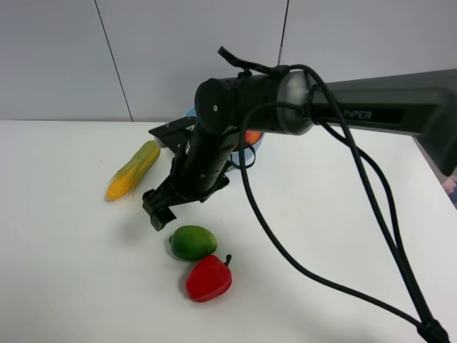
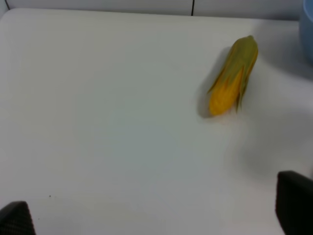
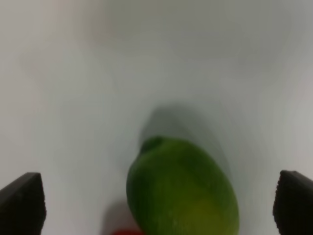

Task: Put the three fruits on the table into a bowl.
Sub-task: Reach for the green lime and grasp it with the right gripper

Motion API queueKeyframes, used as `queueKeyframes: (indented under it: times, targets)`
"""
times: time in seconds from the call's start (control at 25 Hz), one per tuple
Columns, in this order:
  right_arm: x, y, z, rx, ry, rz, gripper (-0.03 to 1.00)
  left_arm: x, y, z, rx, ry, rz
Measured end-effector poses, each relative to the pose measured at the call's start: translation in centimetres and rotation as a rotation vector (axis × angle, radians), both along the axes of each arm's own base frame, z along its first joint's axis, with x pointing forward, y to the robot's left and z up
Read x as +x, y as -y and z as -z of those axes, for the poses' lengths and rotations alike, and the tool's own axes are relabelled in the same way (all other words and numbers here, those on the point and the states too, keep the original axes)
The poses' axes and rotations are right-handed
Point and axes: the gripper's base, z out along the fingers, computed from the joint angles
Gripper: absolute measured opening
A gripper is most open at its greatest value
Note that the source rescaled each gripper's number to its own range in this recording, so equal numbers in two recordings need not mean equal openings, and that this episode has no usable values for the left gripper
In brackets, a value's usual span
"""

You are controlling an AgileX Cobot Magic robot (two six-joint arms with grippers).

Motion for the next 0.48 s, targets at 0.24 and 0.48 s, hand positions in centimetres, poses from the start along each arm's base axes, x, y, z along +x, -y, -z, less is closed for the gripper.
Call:
queueKeyframes:
  times: [0.24,0.48]
  targets:
    - [0.2,0.0,2.7,-0.079,-0.030,-0.013,0.82,0.0,0.0,0.0,0.000,0.000,0.000]
    - [0.2,0.1,5.0,-0.131,-0.076,-0.020,0.82,0.0,0.0,0.0,0.000,0.000,0.000]
